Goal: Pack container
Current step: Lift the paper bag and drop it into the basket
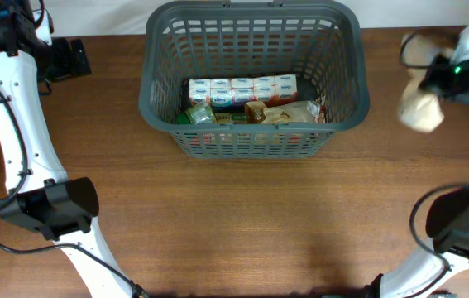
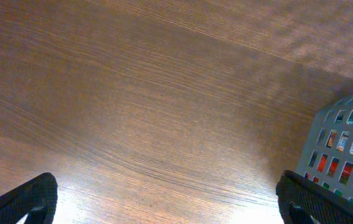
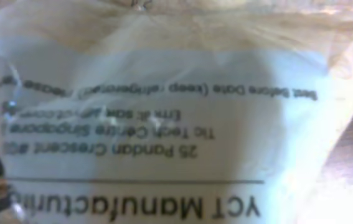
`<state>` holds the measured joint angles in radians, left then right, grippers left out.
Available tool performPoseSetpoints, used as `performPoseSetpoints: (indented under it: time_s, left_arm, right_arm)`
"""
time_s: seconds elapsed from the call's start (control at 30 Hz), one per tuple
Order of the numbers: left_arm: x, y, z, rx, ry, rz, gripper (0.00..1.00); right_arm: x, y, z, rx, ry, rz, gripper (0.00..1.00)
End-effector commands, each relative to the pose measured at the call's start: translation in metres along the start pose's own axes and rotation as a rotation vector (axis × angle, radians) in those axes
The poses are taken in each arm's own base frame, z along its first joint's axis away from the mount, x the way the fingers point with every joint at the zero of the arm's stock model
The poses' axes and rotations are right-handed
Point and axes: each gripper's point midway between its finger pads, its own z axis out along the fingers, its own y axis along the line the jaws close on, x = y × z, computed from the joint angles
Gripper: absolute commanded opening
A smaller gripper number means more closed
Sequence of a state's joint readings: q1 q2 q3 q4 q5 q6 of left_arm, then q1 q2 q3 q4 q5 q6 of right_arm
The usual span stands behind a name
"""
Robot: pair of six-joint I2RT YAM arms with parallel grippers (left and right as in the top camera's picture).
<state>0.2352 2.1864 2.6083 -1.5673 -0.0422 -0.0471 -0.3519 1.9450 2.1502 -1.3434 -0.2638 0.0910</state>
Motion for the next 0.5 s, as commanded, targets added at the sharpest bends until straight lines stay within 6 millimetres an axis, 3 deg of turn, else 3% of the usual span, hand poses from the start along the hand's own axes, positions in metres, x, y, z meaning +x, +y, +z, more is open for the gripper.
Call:
performPoseSetpoints:
  time_s: [0.0, 0.1, 0.17, 0.2, 0.33, 0.37, 0.47]
  left_arm:
    - [0.002, 0.002, 0.005, -0.006, 0.015, -0.012, 0.99]
    - [0.002, 0.002, 0.005, -0.006, 0.015, -0.012, 0.99]
    - [0.002, 0.002, 0.005, -0.006, 0.015, -0.012, 0.99]
    - [0.002, 0.002, 0.005, -0.006, 0.015, -0.012, 0.99]
    - [0.002, 0.002, 0.005, -0.006, 0.015, -0.012, 0.99]
    - [0.002, 0.002, 0.005, -0.006, 0.015, -0.012, 0.99]
    - [0.002, 0.002, 0.005, -0.006, 0.015, -0.012, 0.99]
  right_arm:
    - [-0.012, 0.069, -0.075, -0.147, -0.157, -0.098, 0.04]
    - [-0.007, 0.118, -0.11, -0.213, -0.228, -0.204, 0.04]
    - [-0.003, 0.144, -0.122, -0.249, -0.258, -0.263, 0.04]
    - [0.005, 0.174, -0.128, -0.294, -0.273, -0.327, 0.04]
    - [0.022, 0.225, -0.124, -0.367, -0.27, -0.437, 0.04]
    - [0.032, 0.251, -0.114, -0.383, -0.264, -0.492, 0.04]
    - [0.043, 0.285, -0.092, -0.383, -0.259, -0.588, 0.04]
